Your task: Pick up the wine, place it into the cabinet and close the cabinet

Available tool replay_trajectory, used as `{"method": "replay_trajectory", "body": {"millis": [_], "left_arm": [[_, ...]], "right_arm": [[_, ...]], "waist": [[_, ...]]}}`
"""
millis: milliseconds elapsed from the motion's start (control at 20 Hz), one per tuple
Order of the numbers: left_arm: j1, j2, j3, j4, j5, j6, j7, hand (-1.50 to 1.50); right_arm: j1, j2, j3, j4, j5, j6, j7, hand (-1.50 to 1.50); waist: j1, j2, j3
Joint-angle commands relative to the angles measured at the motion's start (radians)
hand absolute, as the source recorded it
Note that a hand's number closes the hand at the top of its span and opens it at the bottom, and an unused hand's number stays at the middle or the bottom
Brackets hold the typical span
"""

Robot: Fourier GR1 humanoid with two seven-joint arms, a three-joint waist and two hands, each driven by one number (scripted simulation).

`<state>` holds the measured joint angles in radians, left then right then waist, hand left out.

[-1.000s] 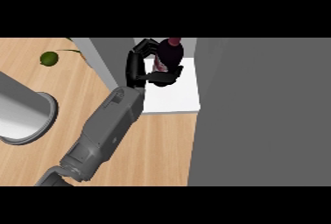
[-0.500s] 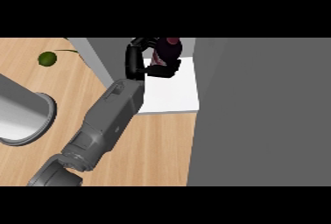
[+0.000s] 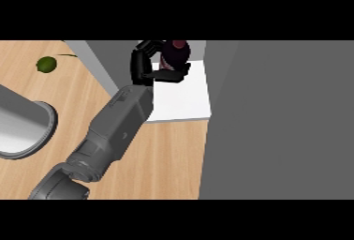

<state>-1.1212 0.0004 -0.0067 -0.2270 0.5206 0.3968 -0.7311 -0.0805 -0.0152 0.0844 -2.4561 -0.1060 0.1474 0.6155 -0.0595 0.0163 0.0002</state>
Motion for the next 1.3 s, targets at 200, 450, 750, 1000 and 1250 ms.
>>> {"method": "replay_trajectory", "body": {"millis": [200,450,750,1000,1250], "left_arm": [[-0.018,0.000,0.045,0.072,0.036,0.007,-0.033,1.50],[-0.062,0.005,0.045,0.100,0.007,0.049,-0.011,1.50],[-0.020,0.000,0.031,0.141,-0.020,0.069,-0.046,-1.50],[-0.019,0.023,0.019,0.158,-0.046,0.047,-0.026,-1.50],[-0.009,0.000,0.006,0.172,-0.067,0.112,-0.042,-1.50]], "right_arm": [[0.045,-0.001,0.015,-0.089,-0.037,0.010,0.010,-1.50],[0.053,-0.005,0.018,-0.086,-0.037,0.004,0.025,-1.50],[0.002,0.000,0.011,-0.039,-0.022,0.000,-0.003,-1.50],[-0.014,0.011,0.016,-0.019,-0.019,-0.014,-0.008,-1.50],[0.026,-0.005,0.011,-0.054,-0.043,0.005,0.012,-1.50]], "waist": [[-0.013,0.003,-0.001],[-0.002,0.001,0.000],[-0.010,0.008,-0.001],[-0.013,0.013,-0.001],[-0.027,0.012,-0.001]]}}
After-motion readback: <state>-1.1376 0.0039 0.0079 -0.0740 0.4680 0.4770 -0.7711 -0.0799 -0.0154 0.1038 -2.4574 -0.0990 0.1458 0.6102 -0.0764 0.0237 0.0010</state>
